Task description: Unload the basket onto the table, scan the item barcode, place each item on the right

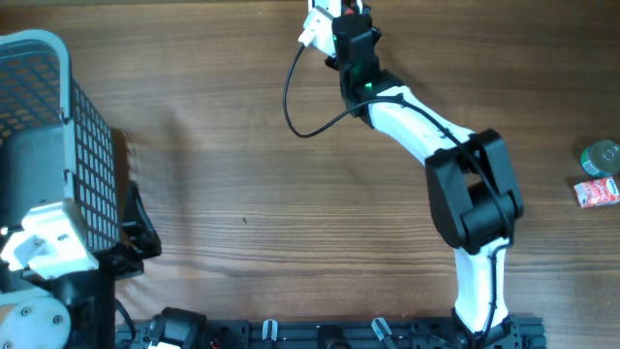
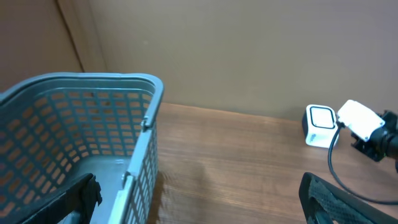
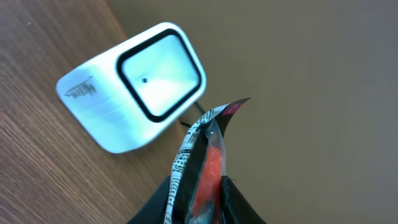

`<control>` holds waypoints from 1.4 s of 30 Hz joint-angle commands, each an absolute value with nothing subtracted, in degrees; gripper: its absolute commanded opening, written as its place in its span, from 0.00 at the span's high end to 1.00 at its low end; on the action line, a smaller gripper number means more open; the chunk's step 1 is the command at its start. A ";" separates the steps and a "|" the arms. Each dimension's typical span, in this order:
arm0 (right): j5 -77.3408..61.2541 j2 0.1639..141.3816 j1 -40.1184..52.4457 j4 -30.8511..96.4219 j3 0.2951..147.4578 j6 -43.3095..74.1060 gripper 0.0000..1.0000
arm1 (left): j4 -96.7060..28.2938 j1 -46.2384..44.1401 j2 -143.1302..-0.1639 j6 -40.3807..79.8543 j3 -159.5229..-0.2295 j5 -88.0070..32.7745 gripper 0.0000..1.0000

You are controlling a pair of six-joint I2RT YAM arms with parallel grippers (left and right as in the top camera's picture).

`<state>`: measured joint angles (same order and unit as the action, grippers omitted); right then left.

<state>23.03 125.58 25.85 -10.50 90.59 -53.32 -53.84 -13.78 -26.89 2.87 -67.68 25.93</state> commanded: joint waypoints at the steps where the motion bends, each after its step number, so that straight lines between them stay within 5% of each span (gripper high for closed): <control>1: 24.12 126.67 26.83 -12.56 91.88 -55.83 0.95 | -53.84 -14.02 -21.32 5.02 -67.33 29.30 0.00; 11: 24.05 127.22 28.45 -12.97 91.88 -61.65 0.95 | -57.74 -14.02 -5.48 5.17 -64.01 27.09 0.00; 22: 22.57 129.99 29.26 -18.81 91.88 -69.52 0.95 | -71.85 -14.02 -5.34 1.50 -63.75 31.97 0.00; 42: 20.80 135.59 29.23 -27.42 91.88 -79.79 0.95 | -70.52 -14.02 -5.34 -7.53 -63.75 25.08 0.00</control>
<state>21.87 132.51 29.26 -25.23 90.59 -77.56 -70.54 -13.78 -5.30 -6.37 -63.90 26.13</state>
